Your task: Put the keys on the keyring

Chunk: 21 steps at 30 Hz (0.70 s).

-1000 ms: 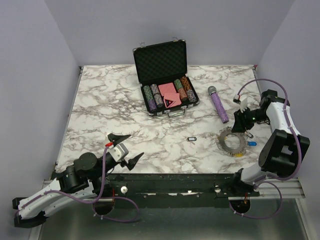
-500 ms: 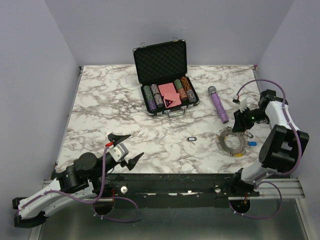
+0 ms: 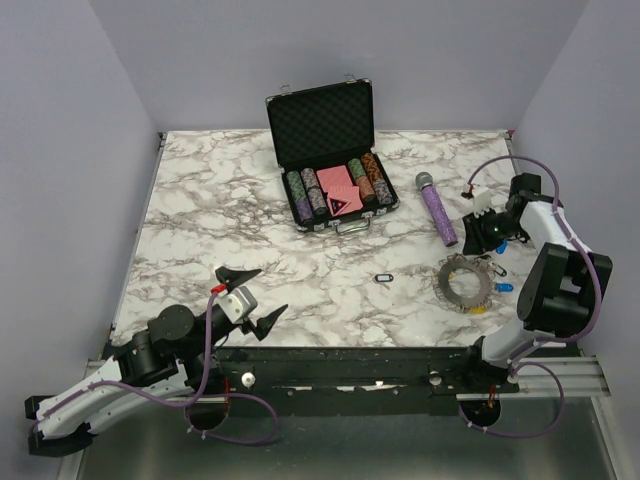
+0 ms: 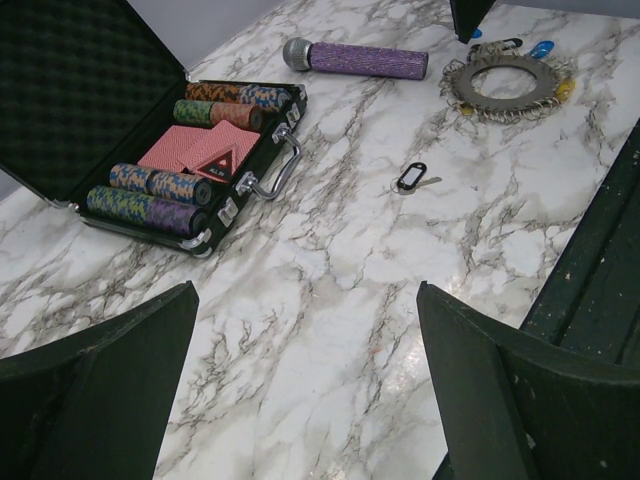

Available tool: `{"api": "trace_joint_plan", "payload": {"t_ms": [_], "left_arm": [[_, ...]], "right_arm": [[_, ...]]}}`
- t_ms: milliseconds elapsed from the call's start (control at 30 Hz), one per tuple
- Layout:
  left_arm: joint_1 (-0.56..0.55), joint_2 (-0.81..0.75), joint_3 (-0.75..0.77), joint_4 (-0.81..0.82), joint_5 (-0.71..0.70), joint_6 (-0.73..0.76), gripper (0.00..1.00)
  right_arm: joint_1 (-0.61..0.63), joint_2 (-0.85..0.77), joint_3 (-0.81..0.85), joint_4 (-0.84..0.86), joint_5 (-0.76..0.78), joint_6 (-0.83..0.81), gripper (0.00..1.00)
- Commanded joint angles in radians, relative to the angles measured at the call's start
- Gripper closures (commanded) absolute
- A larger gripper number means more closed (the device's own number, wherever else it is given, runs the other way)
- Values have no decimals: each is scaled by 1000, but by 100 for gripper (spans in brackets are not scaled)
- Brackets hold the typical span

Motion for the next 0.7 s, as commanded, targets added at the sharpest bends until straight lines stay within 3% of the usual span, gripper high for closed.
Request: {"api": "trace_joint_plan", "payload": {"t_ms": [0,300,667], "left_arm": [[5,-1,-8,7,26,7,1],[5,-2,-8,6,25,7,1],[5,-2,-8,6,30,7,1]], "right_arm": [[9,32,-35,78,88,55,60],[34,54,-49,118,142,68,57],[32,49,0,14,153,-37,54]]}}
